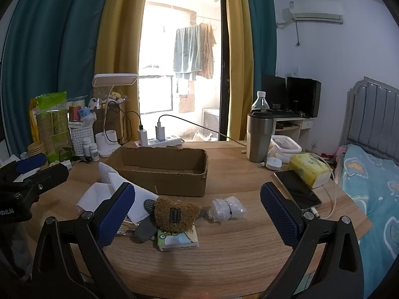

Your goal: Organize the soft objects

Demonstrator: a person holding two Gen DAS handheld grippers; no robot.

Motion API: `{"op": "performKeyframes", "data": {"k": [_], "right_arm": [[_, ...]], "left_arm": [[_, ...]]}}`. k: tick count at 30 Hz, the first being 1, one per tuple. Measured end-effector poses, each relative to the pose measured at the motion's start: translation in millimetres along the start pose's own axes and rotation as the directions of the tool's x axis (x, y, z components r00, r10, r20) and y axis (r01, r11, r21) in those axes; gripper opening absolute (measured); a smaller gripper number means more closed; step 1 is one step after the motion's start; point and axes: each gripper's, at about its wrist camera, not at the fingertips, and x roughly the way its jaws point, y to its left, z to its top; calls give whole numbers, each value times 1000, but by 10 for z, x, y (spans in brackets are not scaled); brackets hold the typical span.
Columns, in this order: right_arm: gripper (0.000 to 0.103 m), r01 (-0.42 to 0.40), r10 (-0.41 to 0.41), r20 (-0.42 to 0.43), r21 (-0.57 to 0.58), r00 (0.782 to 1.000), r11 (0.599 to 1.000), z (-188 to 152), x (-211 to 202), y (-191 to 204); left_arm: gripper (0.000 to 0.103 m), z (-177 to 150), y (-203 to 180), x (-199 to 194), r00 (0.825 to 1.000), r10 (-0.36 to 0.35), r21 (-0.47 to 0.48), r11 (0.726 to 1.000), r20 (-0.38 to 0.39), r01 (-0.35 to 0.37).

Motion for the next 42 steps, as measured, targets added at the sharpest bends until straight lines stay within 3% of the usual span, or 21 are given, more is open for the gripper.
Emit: {"op": "performKeyframes", "data": {"k": [42], "right_arm": [[102, -2, 2, -14, 6, 1000, 1000, -23, 31, 40]], "left_arm": [[102, -6, -43, 102, 999, 6, 5, 1000, -35, -6]]}}
